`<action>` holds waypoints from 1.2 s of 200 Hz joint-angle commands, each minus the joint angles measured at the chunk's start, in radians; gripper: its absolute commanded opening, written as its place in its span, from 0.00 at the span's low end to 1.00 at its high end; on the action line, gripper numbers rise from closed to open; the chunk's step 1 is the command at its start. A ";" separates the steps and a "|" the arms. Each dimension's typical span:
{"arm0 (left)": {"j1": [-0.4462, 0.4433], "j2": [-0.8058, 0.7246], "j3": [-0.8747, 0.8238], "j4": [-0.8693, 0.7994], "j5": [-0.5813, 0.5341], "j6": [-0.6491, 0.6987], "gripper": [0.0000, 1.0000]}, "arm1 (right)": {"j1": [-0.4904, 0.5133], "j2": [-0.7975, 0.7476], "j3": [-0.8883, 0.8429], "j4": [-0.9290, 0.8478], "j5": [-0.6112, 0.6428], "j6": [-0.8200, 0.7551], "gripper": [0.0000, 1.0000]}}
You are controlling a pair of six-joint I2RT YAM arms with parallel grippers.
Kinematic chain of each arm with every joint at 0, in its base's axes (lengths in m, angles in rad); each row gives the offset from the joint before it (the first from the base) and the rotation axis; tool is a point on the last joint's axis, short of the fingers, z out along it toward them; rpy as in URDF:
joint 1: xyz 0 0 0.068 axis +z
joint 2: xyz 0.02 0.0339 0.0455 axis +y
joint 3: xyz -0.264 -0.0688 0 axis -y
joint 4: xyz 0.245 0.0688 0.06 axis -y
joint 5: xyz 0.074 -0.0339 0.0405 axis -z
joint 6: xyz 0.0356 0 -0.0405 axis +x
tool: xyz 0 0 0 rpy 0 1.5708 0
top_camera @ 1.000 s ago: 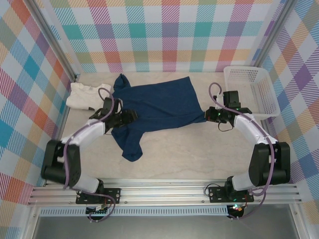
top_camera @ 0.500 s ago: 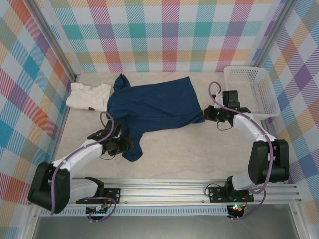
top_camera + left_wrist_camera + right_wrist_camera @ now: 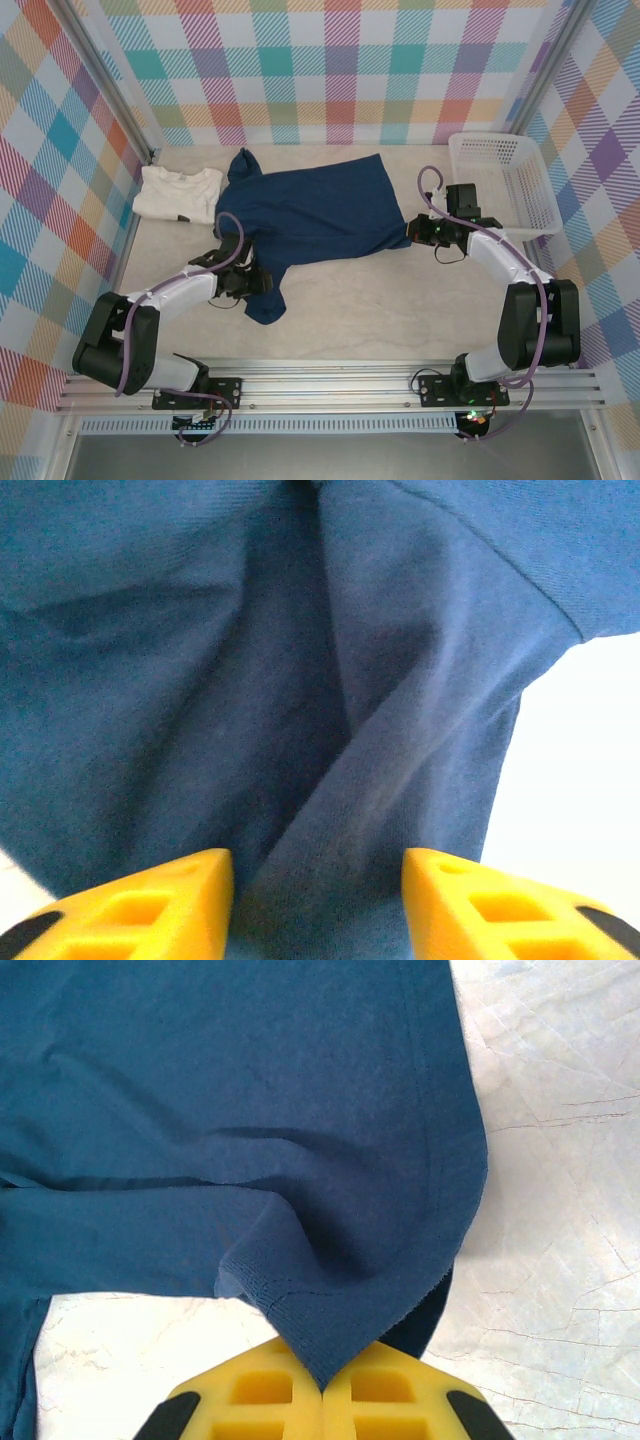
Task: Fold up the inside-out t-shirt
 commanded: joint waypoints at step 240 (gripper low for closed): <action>-0.142 -0.157 0.000 -0.167 -0.062 -0.082 0.64 | 0.065 -0.009 -0.015 -0.021 -0.019 0.005 0.00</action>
